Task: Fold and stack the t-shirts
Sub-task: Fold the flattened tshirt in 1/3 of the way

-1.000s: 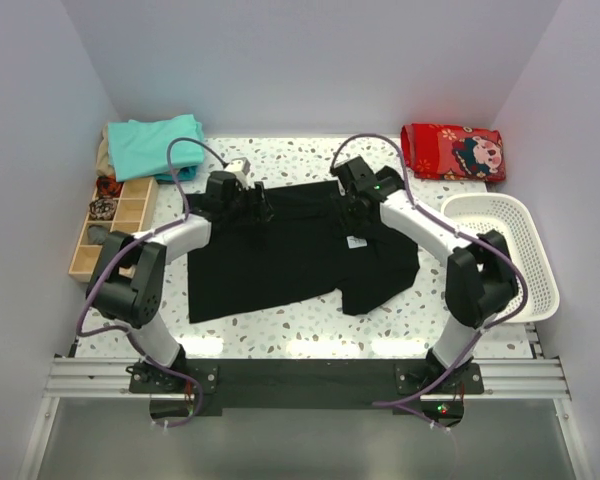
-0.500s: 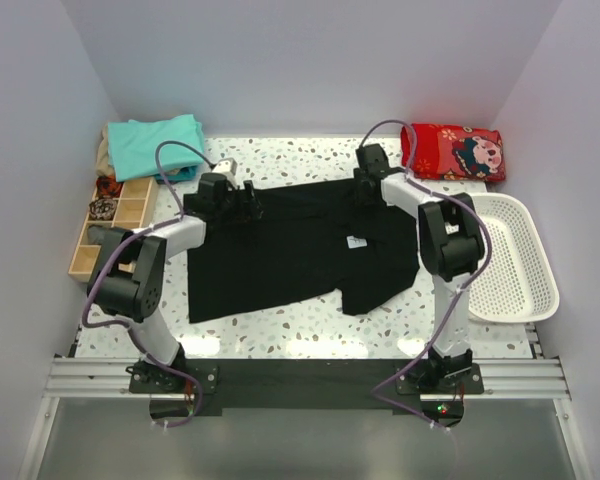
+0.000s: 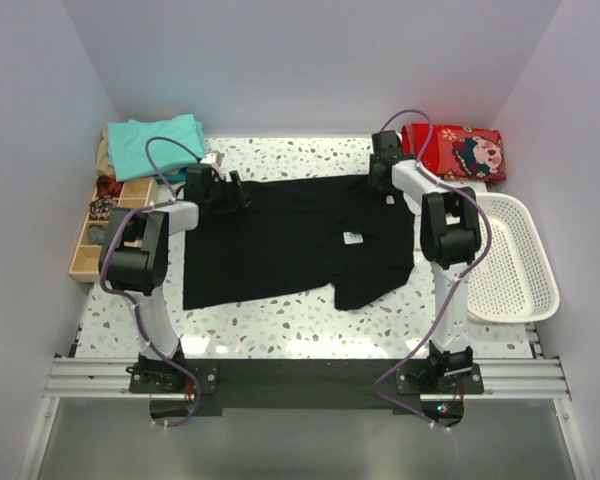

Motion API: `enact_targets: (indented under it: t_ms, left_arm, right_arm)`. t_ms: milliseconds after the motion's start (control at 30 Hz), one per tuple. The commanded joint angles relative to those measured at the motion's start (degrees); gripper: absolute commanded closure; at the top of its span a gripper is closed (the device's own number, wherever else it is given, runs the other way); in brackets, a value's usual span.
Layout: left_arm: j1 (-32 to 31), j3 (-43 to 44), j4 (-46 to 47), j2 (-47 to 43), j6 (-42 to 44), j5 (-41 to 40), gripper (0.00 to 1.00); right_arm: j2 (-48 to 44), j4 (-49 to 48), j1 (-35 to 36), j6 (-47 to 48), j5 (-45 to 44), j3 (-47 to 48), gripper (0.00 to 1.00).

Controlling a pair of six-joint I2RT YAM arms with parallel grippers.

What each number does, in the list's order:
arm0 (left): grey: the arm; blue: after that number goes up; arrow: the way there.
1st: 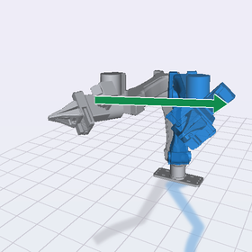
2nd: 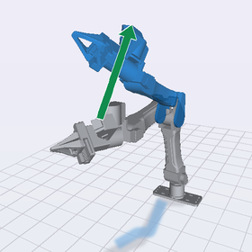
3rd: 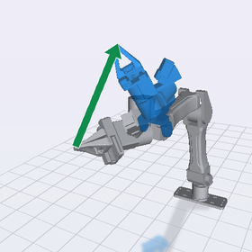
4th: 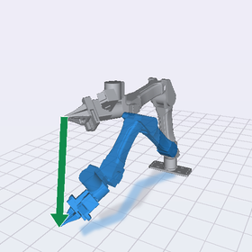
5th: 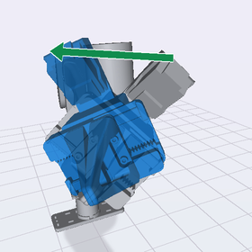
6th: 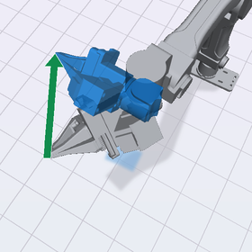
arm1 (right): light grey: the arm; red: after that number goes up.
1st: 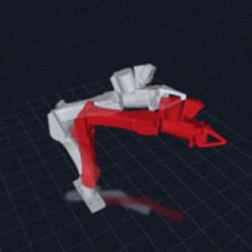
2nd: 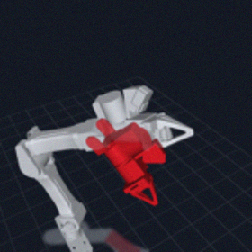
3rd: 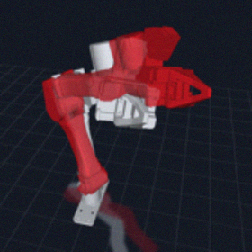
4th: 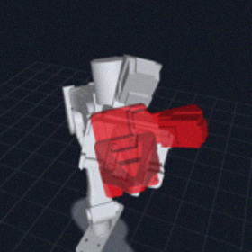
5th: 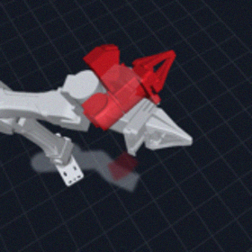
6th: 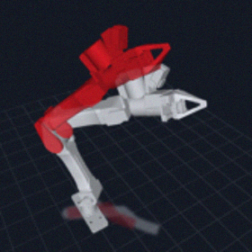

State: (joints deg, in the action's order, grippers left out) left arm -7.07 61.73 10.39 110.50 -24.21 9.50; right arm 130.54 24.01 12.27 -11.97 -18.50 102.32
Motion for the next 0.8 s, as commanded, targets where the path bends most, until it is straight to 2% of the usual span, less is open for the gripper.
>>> enact_targets:
  t_ms: [0, 167, 200, 333, 433, 500, 533, 633, 767]
  left_arm:
    - [1.4, 2.6, -0.9, 2.0, 2.8, 2.5, 0.15]
    - [1.3, -1.5, 5.9, -4.0, 0.8, 6.7, 0.15]
    - [1.3, -2.4, 7.0, -5.6, 0.3, 6.9, 0.14]
    - [-1.2, -5.9, 8.5, -13.9, -1.3, 4.7, 0.12]
    - [-4.9, -9.2, 7.2, -20.6, -1.4, 1.9, 0.12]
    - [-7.0, -12.7, 6.5, -24.9, -1.6, -1.1, 0.12]
    - [-8.4, -14.1, 5.9, -26.1, -2.2, -1.5, 0.12]
    - [-9.6, -20.7, 5.6, -31.5, -4.0, -3.2, 0.12]
    - [-9.7, -27.8, 4.6, -38.3, -3.9, -2.6, 0.12]
  right_arm:
    - [-2.7, -0.4, -0.3, 1.0, 0.8, -0.2, 0.51]
    - [-16.8, -6.8, -0.2, 1.4, 4.6, -11.6, 0.5]
    - [-22.7, -8.1, -0.3, 1.2, 5.0, -13.5, 0.49]
    - [-35.2, -5.5, -0.2, -2.0, 5.7, -22.9, 0.46]
    - [-41.3, -0.6, -0.1, -6.7, 7.8, -29.2, 0.45]
    - [-44.5, 0.0, -0.2, -11.3, 12.1, -34.0, 0.45]
    - [-47.8, -0.3, -0.2, -13.1, 12.9, -39.9, 0.45]
    - [-53.8, -2.7, -0.1, -19.2, 16.7, -51.8, 0.45]
    - [-63.8, -2.7, 0.6, -24.8, 18.4, -60.7, 0.45]
